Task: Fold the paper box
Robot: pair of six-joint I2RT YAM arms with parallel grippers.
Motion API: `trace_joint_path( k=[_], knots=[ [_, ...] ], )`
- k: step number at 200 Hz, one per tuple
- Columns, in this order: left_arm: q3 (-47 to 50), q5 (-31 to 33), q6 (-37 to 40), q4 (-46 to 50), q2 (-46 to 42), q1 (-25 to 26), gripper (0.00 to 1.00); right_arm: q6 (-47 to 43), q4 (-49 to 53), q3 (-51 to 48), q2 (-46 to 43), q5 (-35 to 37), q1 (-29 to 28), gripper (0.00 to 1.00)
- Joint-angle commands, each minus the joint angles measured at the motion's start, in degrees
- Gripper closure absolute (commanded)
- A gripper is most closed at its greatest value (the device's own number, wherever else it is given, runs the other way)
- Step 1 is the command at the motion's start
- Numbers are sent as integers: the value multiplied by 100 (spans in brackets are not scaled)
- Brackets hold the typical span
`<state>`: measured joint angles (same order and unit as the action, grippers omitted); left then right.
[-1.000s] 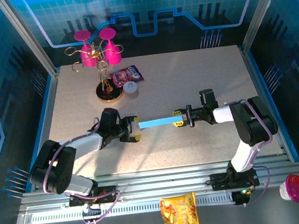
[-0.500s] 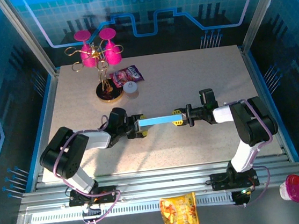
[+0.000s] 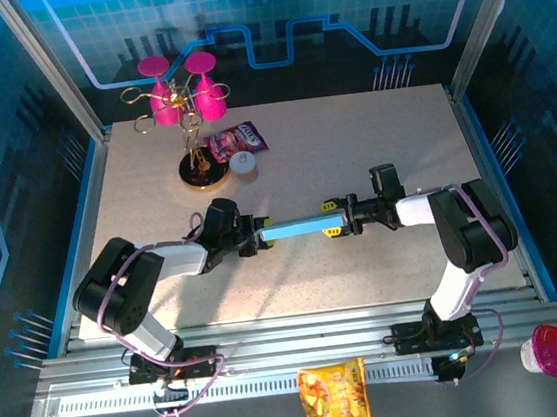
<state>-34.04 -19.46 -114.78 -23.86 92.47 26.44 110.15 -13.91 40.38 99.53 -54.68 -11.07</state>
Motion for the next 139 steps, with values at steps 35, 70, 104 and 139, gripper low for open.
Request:
trace_joint_path(
  k=[35,70,104,139],
  knots=[
    [73,115,-1965,979,-665,-46,71,-1816,2756,965,-758,165,208,32],
    [-81,-75,-1890,2208,-1151,-340,74,-3311,4666,1753,-1135,303,582,21],
    [-275,-181,-1746,3550,-1573,-771,74,-4871,5722,2504,-1380,799,813,20],
    [-466,-275,-1599,4406,-1628,-1134,74,-7660,6312,3397,-1711,3087,166,57]
  ],
)
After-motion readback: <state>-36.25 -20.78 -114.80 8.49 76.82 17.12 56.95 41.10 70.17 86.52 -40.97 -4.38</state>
